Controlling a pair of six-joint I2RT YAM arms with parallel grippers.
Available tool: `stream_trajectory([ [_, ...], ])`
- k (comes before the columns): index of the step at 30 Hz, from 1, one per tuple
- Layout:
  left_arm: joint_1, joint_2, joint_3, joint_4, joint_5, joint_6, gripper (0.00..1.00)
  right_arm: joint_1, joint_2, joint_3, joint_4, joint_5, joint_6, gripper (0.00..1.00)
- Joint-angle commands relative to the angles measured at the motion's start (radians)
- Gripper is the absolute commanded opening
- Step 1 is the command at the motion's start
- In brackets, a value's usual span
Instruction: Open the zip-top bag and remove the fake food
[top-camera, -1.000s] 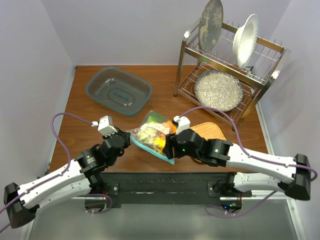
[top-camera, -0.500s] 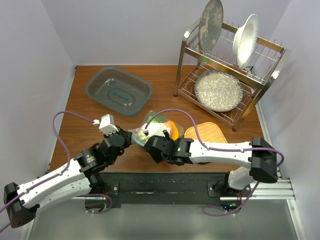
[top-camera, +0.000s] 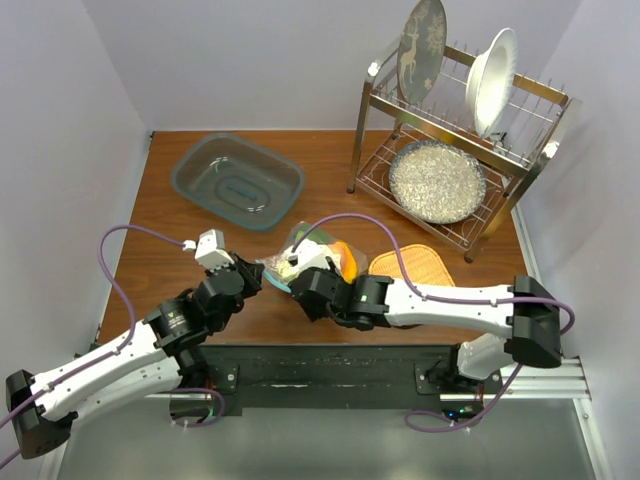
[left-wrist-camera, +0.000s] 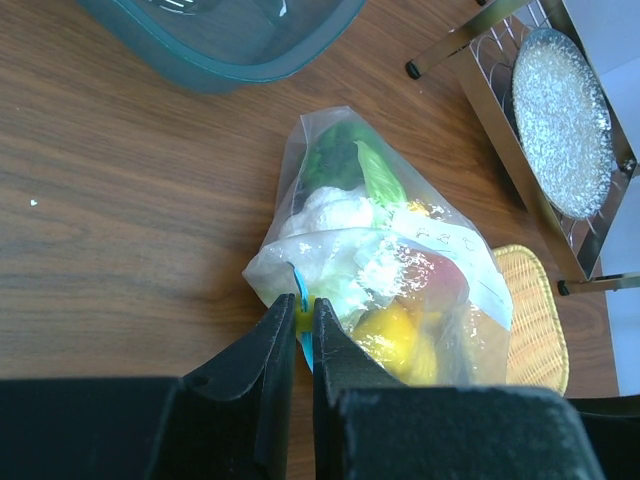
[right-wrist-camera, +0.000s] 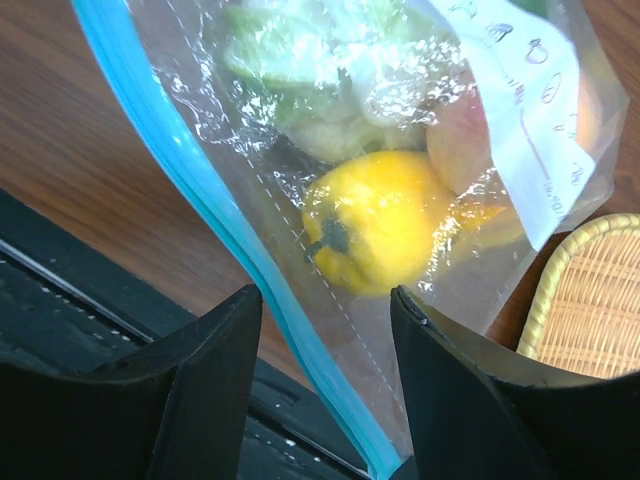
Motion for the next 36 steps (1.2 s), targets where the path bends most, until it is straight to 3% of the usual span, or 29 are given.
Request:
stream_trajectory([
  [1,0.006,-0.007,-0.008,0.033,-0.005,0.011,0.02,0.0,-0.088,-0.016,0.068,0.016,0.023,0.59],
  [20,0.006,-0.011,-0.019,0.036,-0.005,0.011,0.03,0.006,0.036,0.018,0.044,0.036,0.034,0.64],
  [23,0.005,-0.018,-0.024,0.035,-0.002,0.006,0.03,0.007,0.049,0.019,0.035,0.102,0.049,0.53],
  [25,0.006,-0.027,-0.031,0.032,0.003,0.0,0.03,0.006,0.061,0.025,0.035,0.134,0.057,0.41],
  [26,0.006,-0.028,-0.034,0.025,0.012,-0.011,0.04,0.006,0.064,0.03,0.032,0.155,0.057,0.34],
  [27,0.005,-0.034,-0.043,0.024,0.02,-0.017,0.04,0.006,0.066,0.037,0.025,0.18,0.066,0.18],
  [30,0.006,-0.051,-0.063,-0.002,0.064,-0.047,0.12,0.006,0.044,0.033,0.06,0.179,0.065,0.0],
  [33,0.005,-0.082,-0.083,-0.016,0.146,-0.052,0.31,0.006,0.029,0.03,0.12,0.154,0.069,0.0],
  [36,0.005,-0.123,-0.09,-0.022,0.244,-0.014,0.36,0.011,0.039,0.041,0.174,0.125,0.086,0.0],
])
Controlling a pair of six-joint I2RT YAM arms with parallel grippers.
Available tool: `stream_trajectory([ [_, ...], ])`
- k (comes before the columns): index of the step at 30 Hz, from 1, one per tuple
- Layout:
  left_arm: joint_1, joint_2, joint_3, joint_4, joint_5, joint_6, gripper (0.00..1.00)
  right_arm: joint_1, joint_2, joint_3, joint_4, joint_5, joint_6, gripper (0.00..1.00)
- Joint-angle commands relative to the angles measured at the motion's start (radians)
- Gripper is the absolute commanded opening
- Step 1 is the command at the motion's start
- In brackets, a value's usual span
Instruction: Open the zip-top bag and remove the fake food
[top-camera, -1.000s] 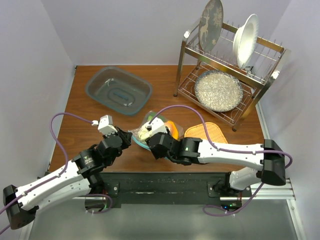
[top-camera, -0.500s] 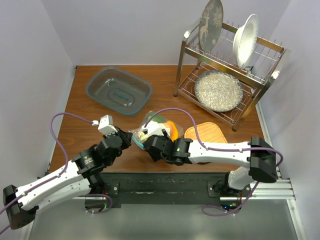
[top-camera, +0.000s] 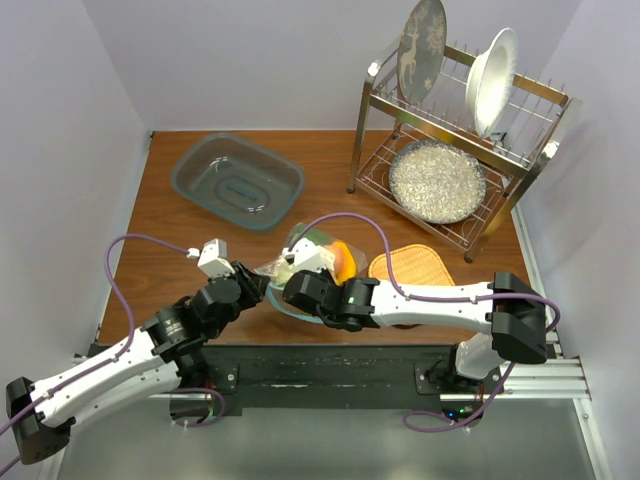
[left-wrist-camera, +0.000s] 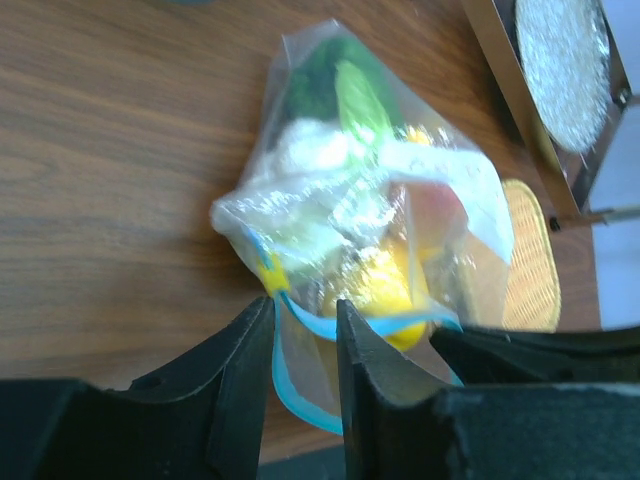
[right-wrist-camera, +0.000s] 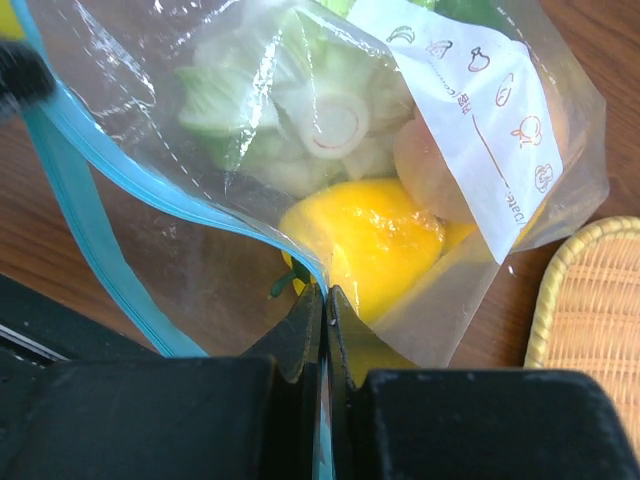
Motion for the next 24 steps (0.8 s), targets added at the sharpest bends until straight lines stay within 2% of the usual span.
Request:
stream_trajectory([
  [1,0.005,-0.057,-0.002,-0.011,0.151,0.031,0.37,0.007,-0.025,0.047,0.117,0.015,0.042,0.0],
  [5,0.003,-0.1,0.042,-0.035,0.25,0.116,0.36,0.007,-0.015,0.07,0.133,0.053,0.064,0.0],
  [7,0.003,-0.1,0.062,-0.029,0.28,0.147,0.32,0.007,-0.015,0.088,0.133,0.07,0.07,0.0],
  [10,0.003,-0.071,0.096,-0.019,0.315,0.193,0.29,0.007,-0.012,0.117,0.127,0.069,0.075,0.0],
  [14,0.0,0.014,0.066,0.079,0.35,0.228,0.27,0.006,0.007,0.166,0.087,0.07,0.078,0.0],
  [20,-0.066,0.127,-0.04,0.282,0.277,0.173,0.28,0.006,0.002,0.182,0.025,0.087,0.119,0.0],
  [24,-0.107,0.237,-0.088,0.429,0.22,0.146,0.35,0.007,-0.027,0.139,0.021,0.078,0.164,0.0],
])
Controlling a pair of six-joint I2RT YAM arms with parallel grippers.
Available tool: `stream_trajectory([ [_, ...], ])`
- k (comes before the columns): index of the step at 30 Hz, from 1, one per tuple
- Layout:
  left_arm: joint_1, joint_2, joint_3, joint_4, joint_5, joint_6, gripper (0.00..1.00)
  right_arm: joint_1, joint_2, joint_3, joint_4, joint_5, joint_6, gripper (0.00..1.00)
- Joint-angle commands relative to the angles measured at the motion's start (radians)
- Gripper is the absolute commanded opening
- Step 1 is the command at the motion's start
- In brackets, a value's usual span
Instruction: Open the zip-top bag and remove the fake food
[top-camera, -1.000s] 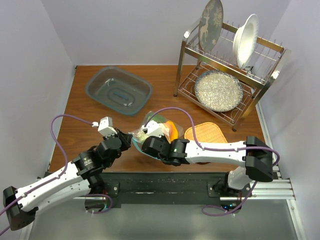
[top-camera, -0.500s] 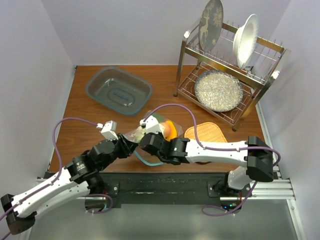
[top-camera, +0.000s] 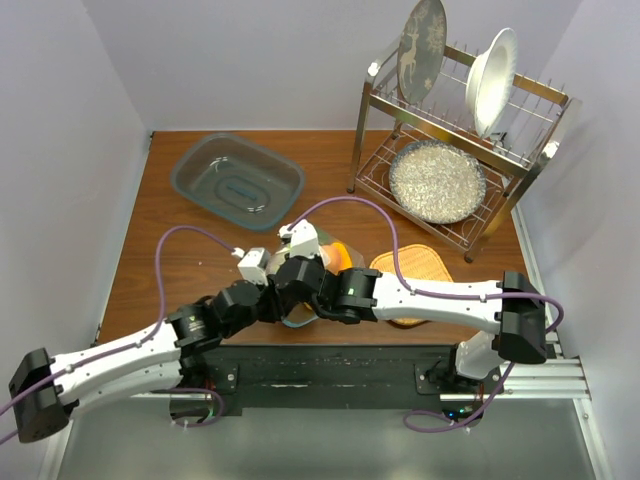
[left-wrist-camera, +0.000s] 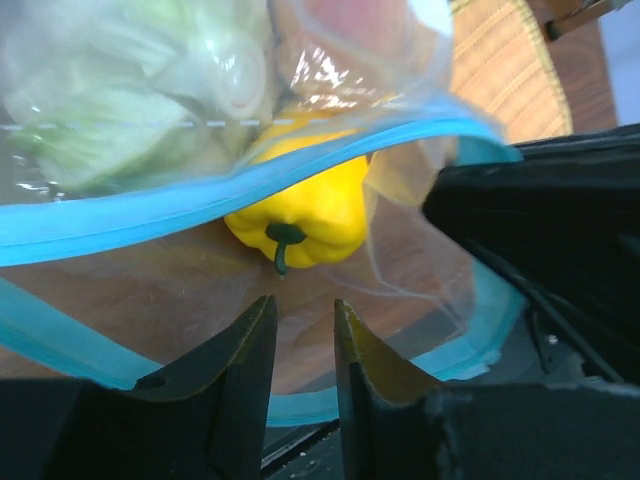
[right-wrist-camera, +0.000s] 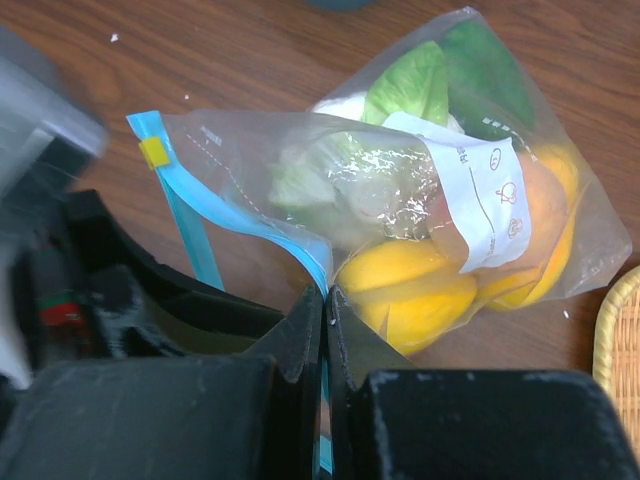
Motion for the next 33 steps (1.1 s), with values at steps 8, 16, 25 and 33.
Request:
stream_trajectory([
  [8,-0.052,0.155,-0.115,0.466,-0.175,-0.038,0.48,0.01,-0.11,-0.098,-0.026,-0.012,0.125,0.1],
  [16,-0.052,0.207,-0.14,0.506,-0.195,-0.03,0.55,0.013,-0.297,-0.192,-0.089,-0.02,0.141,0.48],
  [25,-0.052,0.215,-0.13,0.509,-0.202,-0.013,0.57,-0.005,-0.408,-0.281,-0.161,-0.017,0.191,0.51],
  [33,-0.052,0.162,-0.144,0.471,-0.216,0.004,0.6,-0.267,-0.379,-0.391,0.058,-0.334,0.148,0.53],
])
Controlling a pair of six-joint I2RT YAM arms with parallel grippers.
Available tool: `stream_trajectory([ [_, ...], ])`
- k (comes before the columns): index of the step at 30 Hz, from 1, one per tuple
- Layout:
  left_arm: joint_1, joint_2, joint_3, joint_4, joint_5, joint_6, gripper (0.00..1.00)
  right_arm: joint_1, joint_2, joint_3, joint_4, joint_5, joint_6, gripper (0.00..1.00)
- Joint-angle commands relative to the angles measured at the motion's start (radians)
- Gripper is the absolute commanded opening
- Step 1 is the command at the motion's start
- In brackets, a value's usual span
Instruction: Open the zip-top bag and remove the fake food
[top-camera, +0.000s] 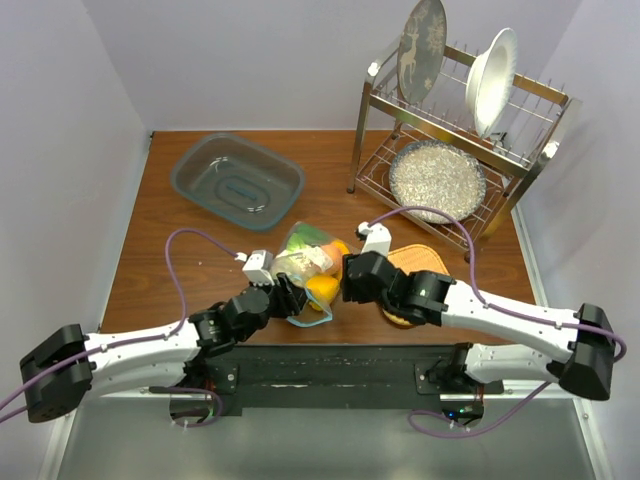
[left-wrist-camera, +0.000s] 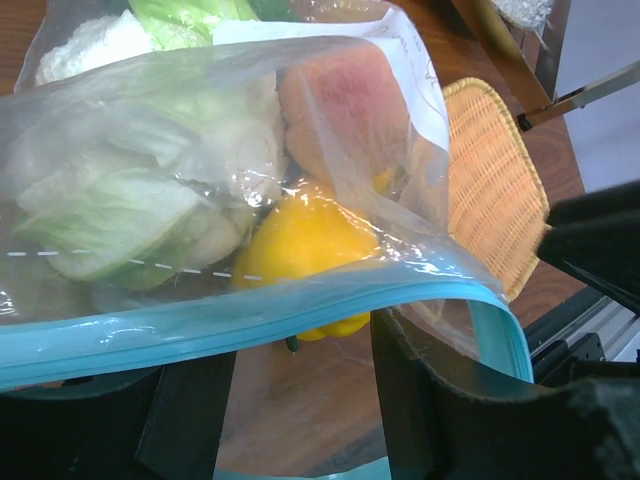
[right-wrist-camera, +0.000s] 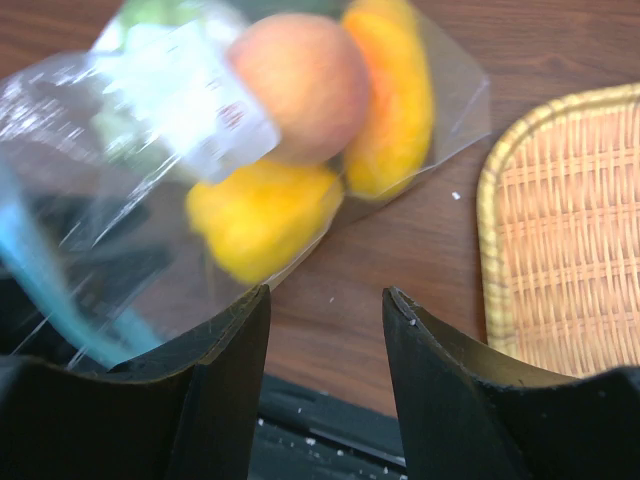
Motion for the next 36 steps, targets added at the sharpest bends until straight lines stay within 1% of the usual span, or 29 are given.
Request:
stream_trajectory([
  [1,-0.003,-0.039,-0.023,0.033,-0.043,0.033,0.61,-0.084,0.063,-0.002,0.148,-0.16,-0.006,0.53],
  [3,-0.004,-0.028,-0.029,0.051,-0.04,0.041,0.63,-0.092,0.095,0.004,0.198,-0.178,0.0,0.53],
  [7,-0.003,0.047,0.006,0.066,-0.043,0.059,0.63,-0.109,0.2,0.021,0.223,-0.169,0.026,0.45],
  [9,-0.003,0.096,0.011,0.104,-0.038,0.067,0.63,-0.114,0.218,0.006,0.246,-0.157,0.039,0.42],
  [11,-0.003,0.132,0.014,0.134,-0.035,0.085,0.68,-0.129,0.235,-0.018,0.265,-0.148,0.057,0.39],
  [15,-0.003,0.167,0.018,0.209,-0.02,0.125,0.74,-0.158,0.276,-0.039,0.309,-0.134,0.062,0.38],
  [19,-0.003,0.193,0.021,0.253,-0.003,0.151,0.8,-0.166,0.332,-0.017,0.314,-0.157,0.05,0.35],
  [22,-0.004,0.191,0.012,0.299,0.015,0.167,0.83,-0.166,0.362,-0.017,0.317,-0.158,0.046,0.35],
  [29,-0.004,0.279,0.092,0.195,-0.032,0.177,0.88,-0.166,0.408,-0.008,0.334,-0.235,0.007,0.35],
  [30,-0.004,0.29,0.121,0.144,-0.032,0.179,0.88,-0.166,0.404,-0.011,0.34,-0.249,0.004,0.36],
  [36,-0.03,0.313,0.144,0.028,-0.073,0.144,0.87,-0.166,0.402,-0.016,0.328,-0.257,-0.024,0.47],
])
